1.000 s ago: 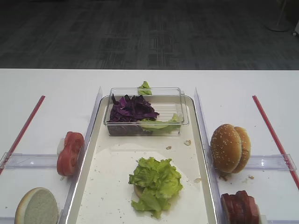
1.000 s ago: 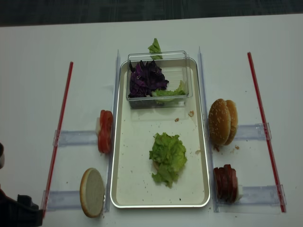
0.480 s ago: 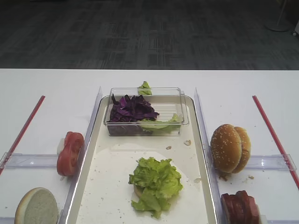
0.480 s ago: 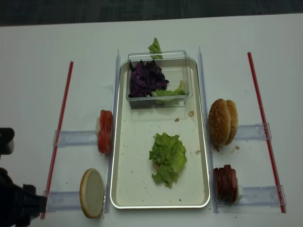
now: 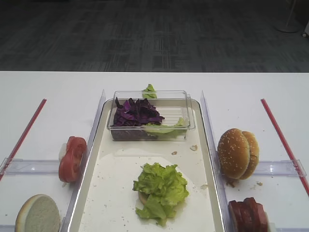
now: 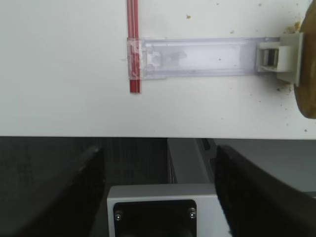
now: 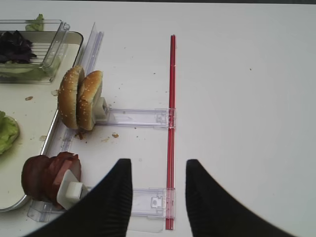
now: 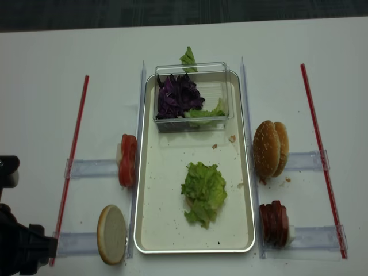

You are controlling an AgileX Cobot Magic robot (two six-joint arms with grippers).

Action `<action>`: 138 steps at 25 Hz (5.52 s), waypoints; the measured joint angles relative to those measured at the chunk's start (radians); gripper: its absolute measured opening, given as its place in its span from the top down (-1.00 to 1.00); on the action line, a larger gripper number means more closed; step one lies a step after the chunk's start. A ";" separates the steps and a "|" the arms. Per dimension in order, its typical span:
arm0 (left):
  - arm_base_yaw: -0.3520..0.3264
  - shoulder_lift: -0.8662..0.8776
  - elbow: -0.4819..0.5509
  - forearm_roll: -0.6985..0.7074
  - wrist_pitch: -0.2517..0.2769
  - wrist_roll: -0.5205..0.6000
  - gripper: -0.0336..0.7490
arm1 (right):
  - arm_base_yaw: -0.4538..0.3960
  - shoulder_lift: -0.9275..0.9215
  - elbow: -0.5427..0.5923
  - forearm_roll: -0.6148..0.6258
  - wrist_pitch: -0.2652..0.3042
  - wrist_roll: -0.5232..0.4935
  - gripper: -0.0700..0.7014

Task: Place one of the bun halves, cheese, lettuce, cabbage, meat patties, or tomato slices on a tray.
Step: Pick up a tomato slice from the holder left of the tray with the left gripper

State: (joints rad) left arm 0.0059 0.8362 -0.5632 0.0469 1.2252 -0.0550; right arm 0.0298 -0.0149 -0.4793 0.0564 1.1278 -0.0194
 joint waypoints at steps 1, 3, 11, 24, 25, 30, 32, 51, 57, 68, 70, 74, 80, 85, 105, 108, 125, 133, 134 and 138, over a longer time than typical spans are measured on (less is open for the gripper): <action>0.000 0.000 0.000 0.000 0.000 0.000 -0.21 | 0.000 0.000 0.000 0.000 0.000 0.000 0.04; 0.000 0.000 0.000 0.000 0.000 0.000 -0.21 | 0.000 0.000 0.000 0.000 0.000 0.000 0.04; 0.000 0.121 -0.009 0.000 -0.045 0.000 -0.21 | 0.000 0.000 0.000 0.000 0.000 0.000 0.04; 0.000 0.503 -0.296 0.000 -0.159 0.032 -0.21 | 0.000 0.000 0.000 0.000 0.000 0.002 0.04; 0.000 0.539 -0.321 0.000 -0.161 0.036 -0.21 | 0.000 0.000 0.000 0.000 0.000 0.002 0.04; 0.014 0.683 -0.445 -0.001 -0.187 0.042 -0.21 | 0.000 0.000 0.000 0.000 0.000 0.002 0.04; 0.030 0.732 -0.481 -0.001 -0.193 0.049 -0.21 | 0.000 0.000 0.000 0.000 0.000 0.002 0.04; 0.020 0.818 -0.544 -0.006 -0.188 0.030 -0.21 | 0.000 0.000 0.000 0.000 0.000 0.002 0.04; -0.095 0.818 -0.544 -0.007 -0.188 -0.055 -0.21 | 0.000 0.000 0.000 0.000 0.000 0.002 0.04; -0.311 0.818 -0.544 -0.026 -0.187 -0.221 -0.21 | 0.000 0.000 0.000 0.000 0.000 0.002 0.04; -0.334 0.818 -0.544 -0.026 -0.187 -0.241 -0.21 | 0.000 0.000 0.000 0.000 0.000 0.002 0.04; -0.376 0.818 -0.544 -0.028 -0.189 -0.278 -0.21 | 0.000 0.000 0.000 0.000 0.000 0.002 0.04; -0.430 0.818 -0.544 -0.047 -0.226 -0.331 -0.21 | 0.000 0.000 0.000 0.000 0.000 0.002 0.04; -0.458 0.818 -0.544 -0.054 -0.247 -0.357 -0.21 | 0.000 0.000 0.000 0.000 0.000 0.002 0.04; -0.462 0.836 -0.544 -0.055 -0.300 -0.382 -0.21 | 0.000 0.000 0.000 0.000 0.000 0.002 0.04; -0.462 0.840 -0.544 -0.055 -0.311 -0.382 -0.21 | 0.000 0.000 0.000 0.000 0.000 0.002 0.04; -0.462 0.905 -0.547 -0.062 -0.334 -0.365 -0.21 | 0.000 0.000 0.000 0.000 0.000 0.000 0.04; -0.462 0.907 -0.547 -0.062 -0.337 -0.363 -0.03 | 0.000 0.000 0.000 0.000 0.000 0.000 0.04; -0.462 0.907 -0.547 -0.062 -0.337 -0.363 0.02 | 0.000 0.000 0.000 0.000 0.000 0.000 0.04; -0.462 0.907 -0.547 -0.060 -0.337 -0.363 0.21 | 0.000 0.000 0.000 0.000 0.000 0.000 0.04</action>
State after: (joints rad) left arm -0.4559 1.7436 -1.1098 -0.0136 0.8887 -0.4181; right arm 0.0298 -0.0149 -0.4793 0.0564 1.1278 -0.0194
